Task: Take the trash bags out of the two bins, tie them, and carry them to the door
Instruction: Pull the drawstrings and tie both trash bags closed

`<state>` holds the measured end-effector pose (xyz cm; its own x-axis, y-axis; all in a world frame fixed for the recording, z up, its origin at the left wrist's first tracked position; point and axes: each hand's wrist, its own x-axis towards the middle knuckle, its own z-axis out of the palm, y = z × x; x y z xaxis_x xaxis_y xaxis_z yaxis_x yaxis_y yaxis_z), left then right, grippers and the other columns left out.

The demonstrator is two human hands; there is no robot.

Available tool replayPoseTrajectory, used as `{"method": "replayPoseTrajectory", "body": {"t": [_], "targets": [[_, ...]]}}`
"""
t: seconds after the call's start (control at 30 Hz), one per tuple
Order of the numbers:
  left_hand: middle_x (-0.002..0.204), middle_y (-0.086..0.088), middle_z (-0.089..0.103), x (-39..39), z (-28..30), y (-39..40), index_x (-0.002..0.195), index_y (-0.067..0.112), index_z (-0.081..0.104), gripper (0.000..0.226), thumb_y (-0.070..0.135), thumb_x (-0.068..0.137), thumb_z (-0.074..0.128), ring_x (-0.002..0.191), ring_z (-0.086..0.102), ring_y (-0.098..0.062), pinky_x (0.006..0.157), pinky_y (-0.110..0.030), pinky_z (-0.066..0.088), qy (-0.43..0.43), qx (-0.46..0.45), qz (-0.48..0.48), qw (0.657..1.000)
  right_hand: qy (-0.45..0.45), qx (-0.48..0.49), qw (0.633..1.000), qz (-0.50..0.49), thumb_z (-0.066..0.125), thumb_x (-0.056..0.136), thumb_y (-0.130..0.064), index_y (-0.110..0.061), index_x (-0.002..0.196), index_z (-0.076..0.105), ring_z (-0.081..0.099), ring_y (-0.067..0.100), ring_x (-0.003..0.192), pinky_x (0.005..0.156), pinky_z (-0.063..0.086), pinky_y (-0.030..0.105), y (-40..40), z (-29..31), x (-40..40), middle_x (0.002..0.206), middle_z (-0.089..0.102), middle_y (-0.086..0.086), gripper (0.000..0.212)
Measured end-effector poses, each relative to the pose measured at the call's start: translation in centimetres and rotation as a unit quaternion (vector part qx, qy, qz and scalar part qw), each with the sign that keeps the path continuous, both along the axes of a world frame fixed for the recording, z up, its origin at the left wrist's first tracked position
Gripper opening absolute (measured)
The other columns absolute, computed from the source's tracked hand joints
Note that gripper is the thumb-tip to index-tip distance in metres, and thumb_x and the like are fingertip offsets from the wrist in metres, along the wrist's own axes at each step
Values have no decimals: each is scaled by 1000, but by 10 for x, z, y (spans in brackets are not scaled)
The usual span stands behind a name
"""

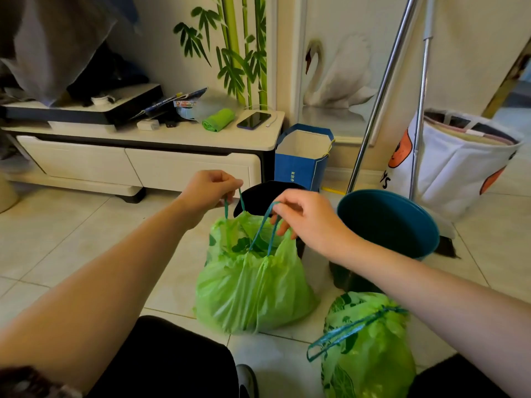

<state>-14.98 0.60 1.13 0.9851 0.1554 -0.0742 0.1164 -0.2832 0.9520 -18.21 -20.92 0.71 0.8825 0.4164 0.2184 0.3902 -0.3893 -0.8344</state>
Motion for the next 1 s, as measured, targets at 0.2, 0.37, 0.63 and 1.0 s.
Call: {"method": "replayPoseTrajectory", "body": {"t": [0.2,0.37,0.63,1.0], "targets": [[65,-2,55,-5,34,-19,77,13,62,13,20,88,65,61,54,-15,76,-34,54,-113,-47,69,990,-20,70,997,-15,49,96,-15,-4,95,64,71,18,66,68,60,42,4,24,9,82,68,10,19],[61,6,58,-16,55,-21,80,17,64,7,20,86,66,55,55,-6,68,-24,54,-227,-77,133,962,-78,110,990,-27,46,98,-15,-6,96,59,69,18,59,63,60,40,6,42,8,81,66,12,16],[62,6,60,-24,59,-42,84,13,64,8,20,87,66,59,57,-7,70,-25,56,-232,-76,94,965,-230,13,973,-21,50,94,-10,-8,95,62,62,20,83,78,51,41,-15,46,12,88,62,9,13],[71,-6,64,-39,57,-66,88,8,65,5,12,90,62,66,60,-13,77,-34,57,-176,-31,-40,983,-266,14,961,-68,50,81,8,-19,89,50,50,15,74,64,41,15,-21,49,24,87,52,5,28]]}}
